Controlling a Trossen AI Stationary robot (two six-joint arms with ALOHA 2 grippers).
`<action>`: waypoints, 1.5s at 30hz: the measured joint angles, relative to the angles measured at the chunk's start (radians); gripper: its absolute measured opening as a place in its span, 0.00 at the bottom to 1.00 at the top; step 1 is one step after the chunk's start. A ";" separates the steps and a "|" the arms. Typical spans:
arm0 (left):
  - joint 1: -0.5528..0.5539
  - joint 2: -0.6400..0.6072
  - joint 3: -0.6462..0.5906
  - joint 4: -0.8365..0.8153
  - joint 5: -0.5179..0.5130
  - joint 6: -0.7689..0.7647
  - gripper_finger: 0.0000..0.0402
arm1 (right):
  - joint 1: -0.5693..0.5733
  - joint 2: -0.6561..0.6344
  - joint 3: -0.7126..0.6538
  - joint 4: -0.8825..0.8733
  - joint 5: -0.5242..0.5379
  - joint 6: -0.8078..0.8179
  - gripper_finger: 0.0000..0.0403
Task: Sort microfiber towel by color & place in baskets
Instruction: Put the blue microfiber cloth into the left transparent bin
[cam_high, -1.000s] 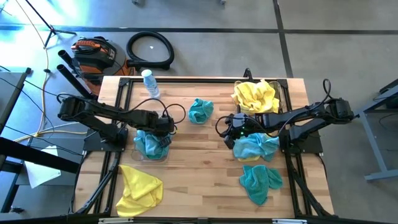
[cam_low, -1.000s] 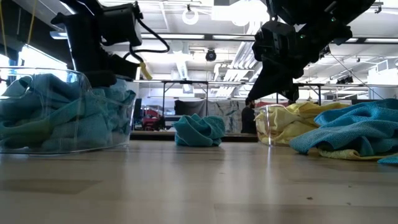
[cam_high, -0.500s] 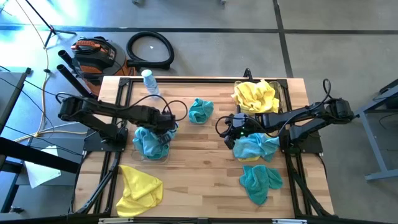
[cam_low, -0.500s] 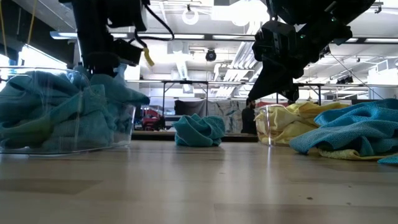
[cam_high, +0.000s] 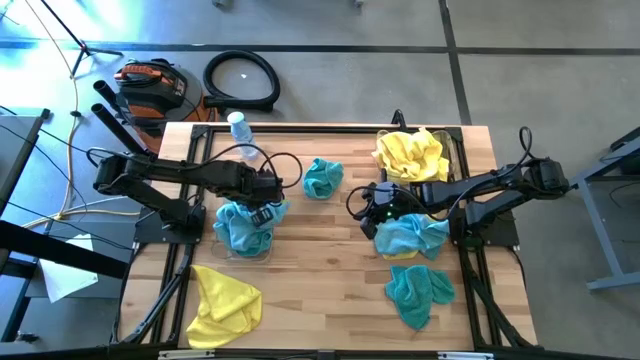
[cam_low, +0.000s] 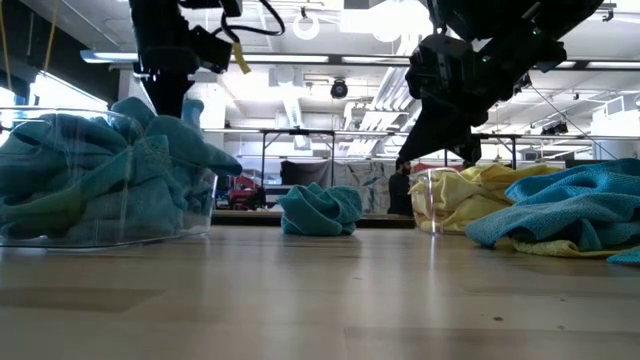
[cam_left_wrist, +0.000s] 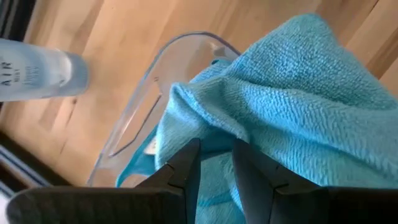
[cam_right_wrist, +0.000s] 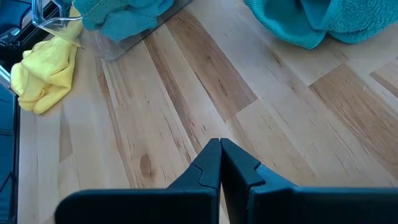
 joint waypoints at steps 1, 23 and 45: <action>0.000 0.000 0.009 -0.011 -0.001 0.000 0.20 | 0.000 0.000 0.000 0.000 0.006 0.000 0.00; -0.234 -0.338 -0.068 0.280 -0.036 0.018 0.20 | 0.030 0.000 0.137 -0.243 0.131 0.031 0.00; -0.217 -0.517 -0.175 0.323 0.091 0.165 0.20 | 0.174 0.000 0.419 -1.367 0.105 0.715 0.00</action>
